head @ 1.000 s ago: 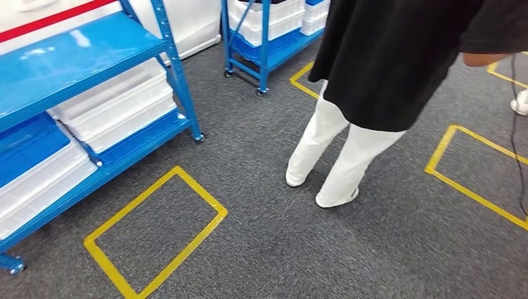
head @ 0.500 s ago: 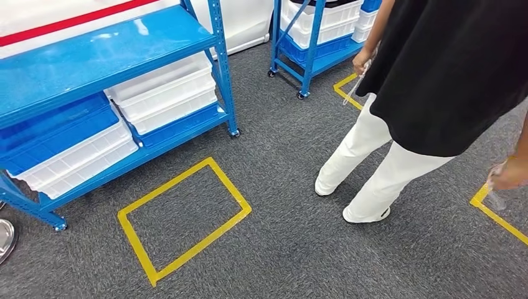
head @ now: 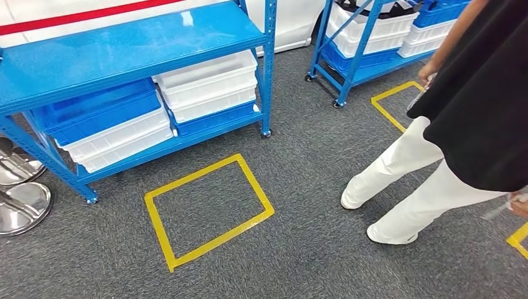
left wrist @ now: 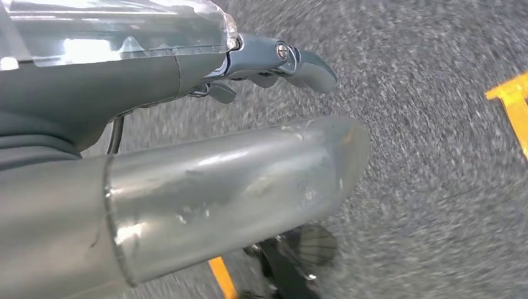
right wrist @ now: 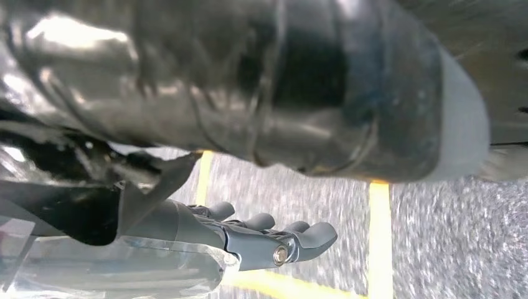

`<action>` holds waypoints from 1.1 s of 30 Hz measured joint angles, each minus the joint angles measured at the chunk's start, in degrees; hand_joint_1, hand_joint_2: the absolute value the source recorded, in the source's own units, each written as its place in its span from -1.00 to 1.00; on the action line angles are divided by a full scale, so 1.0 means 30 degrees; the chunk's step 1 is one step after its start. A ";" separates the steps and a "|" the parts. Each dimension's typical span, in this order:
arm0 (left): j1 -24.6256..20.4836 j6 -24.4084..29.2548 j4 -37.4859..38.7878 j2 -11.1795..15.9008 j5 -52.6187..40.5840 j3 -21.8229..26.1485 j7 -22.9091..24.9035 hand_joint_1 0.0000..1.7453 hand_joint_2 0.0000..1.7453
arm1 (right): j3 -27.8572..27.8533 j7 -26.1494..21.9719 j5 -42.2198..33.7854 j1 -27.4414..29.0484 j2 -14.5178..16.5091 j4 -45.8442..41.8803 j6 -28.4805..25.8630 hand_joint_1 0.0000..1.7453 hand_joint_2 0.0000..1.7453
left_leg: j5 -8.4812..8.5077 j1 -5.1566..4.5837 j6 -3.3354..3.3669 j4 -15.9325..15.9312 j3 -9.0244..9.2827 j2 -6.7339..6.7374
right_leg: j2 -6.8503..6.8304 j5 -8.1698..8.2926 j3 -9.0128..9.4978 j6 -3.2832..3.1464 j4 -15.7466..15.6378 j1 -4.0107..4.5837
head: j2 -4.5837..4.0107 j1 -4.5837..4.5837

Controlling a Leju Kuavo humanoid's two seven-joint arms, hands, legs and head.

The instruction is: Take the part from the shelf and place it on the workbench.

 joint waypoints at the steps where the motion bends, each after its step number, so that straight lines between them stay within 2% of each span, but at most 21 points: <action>1: -0.0060 -0.0042 0.0018 0.0124 -0.0531 -0.0398 -0.0135 -1.00 -1.00 | 0.0166 -0.0185 0.0254 -0.0191 -0.0308 0.0680 -0.0390 -1.00 -1.00 | 0.0005 -0.0019 -0.0043 0.0022 -0.0022 -0.0235 | 0.0509 0.0591 0.0468 -0.0153 -0.1215 0.0037 | 0.0000 0.0000; 3: -0.0177 -0.0093 0.0057 0.0425 -0.1193 -0.1193 -0.0470 -1.00 -1.00 | 0.0437 -0.0681 0.0473 -0.0639 -0.0845 0.1998 -0.1027 -1.00 -1.00 | 0.0049 0.0073 -0.0236 0.0044 -0.0166 -0.0649 | 0.1128 0.1027 0.0903 -0.0307 -0.2442 0.0129 | 0.0000 0.0000; 5: -0.0229 -0.0041 0.0069 0.0743 -0.1305 -0.1773 -0.0746 -1.00 -1.00 | 0.0594 -0.1117 0.0384 -0.1099 -0.1205 0.3038 -0.1309 -1.00 -1.00 | 0.0114 0.0158 -0.0533 -0.0002 -0.0285 -0.1024 | 0.0785 0.1072 0.0958 -0.0327 -0.2592 0.0165 | 0.0000 0.0000; 6: -0.0235 0.0048 0.0073 0.0852 -0.1269 -0.1963 -0.0794 -1.00 -1.00 | 0.0644 -0.1246 0.0302 -0.1288 -0.1364 0.3488 -0.1355 -1.00 -1.00 | 0.0055 0.0166 -0.0641 0.0080 -0.0338 -0.0861 | 0.0550 0.1122 0.1029 -0.0377 -0.2725 0.0137 | 0.0000 0.0000; 8: -0.0321 0.0268 0.0080 0.1045 -0.1135 -0.2198 -0.0691 -1.00 -1.00 | 0.0692 -0.1350 0.0122 -0.1504 -0.1538 0.4238 -0.1347 -1.00 -1.00 | -0.0638 0.0136 -0.0823 0.1077 -0.0812 0.0139 | -0.0023 0.1217 0.1174 -0.0569 -0.2995 0.0061 | 0.0000 -0.0004; 10: -0.0491 0.0384 0.0084 0.1180 -0.0954 -0.2359 -0.0564 -1.00 -1.00 | 0.0694 -0.1351 0.0005 -0.1572 -0.1644 0.4836 -0.1329 -1.00 -1.00 | -0.1925 0.0176 -0.1008 0.3392 -0.1937 0.1127 | -0.0666 0.1207 0.1201 -0.0716 -0.3041 0.0122 | 0.0000 -0.0006; 12: -0.0554 0.0359 0.0084 0.1283 -0.0793 -0.2427 -0.0517 -1.00 -1.00 | 0.0697 -0.1349 -0.0037 -0.1666 -0.1715 0.5319 -0.1311 -1.00 -1.00 | -0.2527 0.0236 -0.1214 0.5183 -0.2786 0.1356 | -0.1295 0.1159 0.1171 -0.0731 -0.2997 0.0156 | 0.0000 -0.0004; 13: -0.0527 0.0315 0.0086 0.1337 -0.0739 -0.2438 -0.0502 -1.00 -1.00 | 0.0703 -0.1346 -0.0042 -0.1731 -0.1739 0.5514 -0.1305 -1.00 -1.00 | -0.2290 0.0266 -0.1287 0.5121 -0.2715 0.1434 | -0.1565 0.1126 0.1165 -0.0706 -0.2961 0.0153 | 0.0000 -0.0004; 15: -0.0480 0.0231 0.0089 0.1467 -0.0675 -0.2456 -0.0457 -1.00 -1.00 | 0.0721 -0.1338 -0.0040 -0.1857 -0.1761 0.5829 -0.1302 -1.00 -1.00 | -0.1063 0.0303 -0.1324 0.2951 -0.1499 0.1899 | -0.2047 0.1015 0.1189 -0.0598 -0.2840 0.0149 | 0.0000 -0.0004; 17: -0.0516 0.0175 0.0091 0.1601 -0.0589 -0.2479 -0.0408 -1.00 -1.00 | 0.0739 -0.1335 -0.0040 -0.1958 -0.1803 0.6053 -0.1305 -1.00 -1.00 | -0.0256 0.0225 -0.1109 0.0724 -0.0288 0.2561 | -0.2417 0.0851 0.1203 -0.0400 -0.2668 0.0221 | 0.0000 -0.0004; 18: -0.0514 0.0157 0.0091 0.1652 -0.0511 -0.2489 -0.0388 -1.00 -1.00 | 0.0743 -0.1335 -0.0066 -0.2018 -0.1836 0.6135 -0.1325 -1.00 -1.00 | -0.0160 0.0167 -0.0947 0.0242 -0.0046 0.2734 | -0.2547 0.0796 0.1215 -0.0289 -0.2611 0.0248 | 0.0000 -0.0002; 20: -0.0409 0.0135 0.0091 0.1731 -0.0263 -0.2496 -0.0357 -1.00 -1.00 | 0.0743 -0.1338 -0.0150 -0.2168 -0.1888 0.6235 -0.1453 -1.00 -1.00 | -0.0154 0.0080 -0.0631 0.0105 -0.0099 0.2544 | -0.2757 0.0780 0.1303 -0.0063 -0.2624 0.0253 | 0.0000 -0.0002; 21: -0.0337 0.0129 0.0091 0.1751 -0.0123 -0.2494 -0.0348 -1.00 -1.00 | 0.0741 -0.1346 -0.0208 -0.2224 -0.1906 0.6255 -0.1562 -1.00 -1.00 | -0.0097 0.0104 -0.0500 0.0025 -0.0073 0.2447 | -0.2654 0.0734 0.1352 0.0060 -0.2591 0.0206 | 0.0000 -0.0002; 23: -0.0286 0.0140 0.0091 0.1764 0.0200 -0.2479 -0.0364 -1.00 -1.00 | 0.0732 -0.1380 -0.0323 -0.2248 -0.1943 0.6273 -0.1840 -1.00 -1.00 | 0.0048 0.0200 -0.0231 -0.0157 -0.0015 0.2248 | -0.1778 0.0086 0.1063 0.0259 -0.1794 0.0124 | 0.0000 -0.0002; 25: -0.0310 0.0146 0.0091 0.1758 0.0551 -0.2436 -0.0470 -1.00 -1.00 | 0.0715 -0.1433 -0.0434 -0.2191 -0.1994 0.6306 -0.2071 -1.00 -1.00 | 0.0082 0.0225 -0.0056 -0.0200 -0.0048 0.2065 | -0.0819 -0.1185 0.0009 0.0354 0.0405 0.0060 | 0.0000 0.0000; 26: -0.0306 0.0119 0.0091 0.1756 0.0713 -0.2407 -0.0548 -1.00 -1.00 | 0.0705 -0.1478 -0.0472 -0.2171 -0.2012 0.6326 -0.2158 -1.00 -1.00 | 0.0049 0.0206 -0.0011 -0.0194 -0.0082 0.1951 | -0.0670 -0.1672 -0.0619 0.0379 0.1639 0.0055 | 0.0000 0.0002; 27: -0.0281 0.0059 0.0091 0.1754 0.0871 -0.2379 -0.0624 -1.00 -1.00 | 0.0688 -0.1535 -0.0503 -0.2151 -0.2038 0.6341 -0.2220 -1.00 -1.00 | -0.0024 0.0189 0.0014 -0.0189 -0.0083 0.1837 | -0.0632 -0.1791 -0.1056 0.0394 0.2436 0.0053 | 0.0000 0.0000; 28: -0.0245 -0.0016 0.0093 0.1753 0.1007 -0.2354 -0.0683 -1.00 -1.00 | 0.0664 -0.1595 -0.0536 -0.2135 -0.2059 0.6353 -0.2280 -1.00 -1.00 | -0.0127 0.0179 0.0023 -0.0184 -0.0040 0.1708 | -0.0622 -0.1521 -0.1199 0.0393 0.2598 0.0048 | 0.0000 0.0002; 29: -0.0208 -0.0091 0.0095 0.1747 0.1111 -0.2339 -0.0708 -1.00 -1.00 | 0.0643 -0.1641 -0.0556 -0.2113 -0.2079 0.6361 -0.2318 -1.00 -1.00 | -0.0207 0.0180 -0.0009 -0.0177 0.0059 0.1594 | -0.0623 -0.0888 -0.0942 0.0371 0.1966 0.0039 | 0.0000 0.0002; 31: -0.0154 -0.0217 0.0098 0.1729 0.1261 -0.2299 -0.0721 -1.00 -1.00 | 0.0597 -0.1674 -0.0610 -0.2052 -0.2134 0.6377 -0.2362 -1.00 -1.00 | -0.0417 0.0170 -0.0155 -0.0156 0.0315 0.1433 | -0.0580 0.0485 0.0227 0.0264 -0.0535 0.0031 | 0.0000 0.0004; 33: -0.0124 -0.0290 0.0098 0.1718 0.1379 -0.2235 -0.0717 -1.00 -1.00 | 0.0566 -0.1677 -0.0674 -0.2037 -0.2172 0.6399 -0.2380 -1.00 -1.00 | -0.0633 0.0092 -0.0396 -0.0088 0.0429 0.1350 | -0.0521 0.0837 0.0994 0.0096 -0.2194 0.0076 | 0.0000 0.0000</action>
